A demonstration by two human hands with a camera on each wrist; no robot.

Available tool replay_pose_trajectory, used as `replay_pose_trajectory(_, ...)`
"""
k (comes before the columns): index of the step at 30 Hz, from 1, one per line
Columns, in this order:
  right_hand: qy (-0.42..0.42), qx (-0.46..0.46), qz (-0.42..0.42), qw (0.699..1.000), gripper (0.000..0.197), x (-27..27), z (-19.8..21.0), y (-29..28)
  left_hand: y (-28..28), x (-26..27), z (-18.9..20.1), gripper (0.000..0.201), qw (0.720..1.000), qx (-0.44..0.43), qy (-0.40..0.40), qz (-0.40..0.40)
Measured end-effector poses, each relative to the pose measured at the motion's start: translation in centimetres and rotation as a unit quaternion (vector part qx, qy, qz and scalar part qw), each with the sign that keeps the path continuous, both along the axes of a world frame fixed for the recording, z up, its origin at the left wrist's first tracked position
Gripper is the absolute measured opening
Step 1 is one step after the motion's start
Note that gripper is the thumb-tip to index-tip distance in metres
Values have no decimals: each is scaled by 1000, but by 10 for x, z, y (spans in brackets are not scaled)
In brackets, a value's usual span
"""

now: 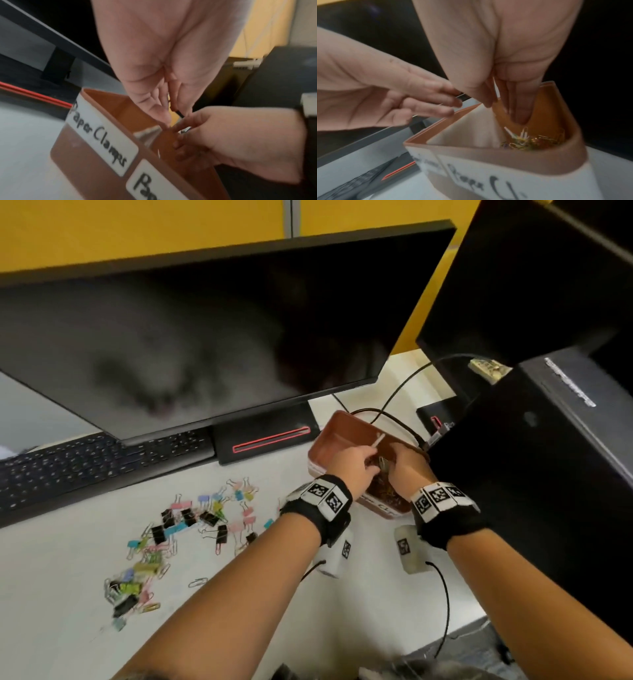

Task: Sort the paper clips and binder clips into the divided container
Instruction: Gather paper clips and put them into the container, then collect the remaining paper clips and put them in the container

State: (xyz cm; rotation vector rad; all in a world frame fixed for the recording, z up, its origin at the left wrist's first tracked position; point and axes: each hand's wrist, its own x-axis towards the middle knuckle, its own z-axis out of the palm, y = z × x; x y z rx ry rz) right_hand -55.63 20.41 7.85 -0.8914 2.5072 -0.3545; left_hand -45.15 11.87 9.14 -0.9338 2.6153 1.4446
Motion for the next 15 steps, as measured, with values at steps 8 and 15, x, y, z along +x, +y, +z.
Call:
replay_pose_trajectory(8,11,-199,248,948,14,70,6,-40,-57,151,5,19,990,-49,30,129)
replay_pose_trajectory(15,-88,-67,422,900,36,178,-15,-119,-125,346,-44,23,915,-97,-180,347)
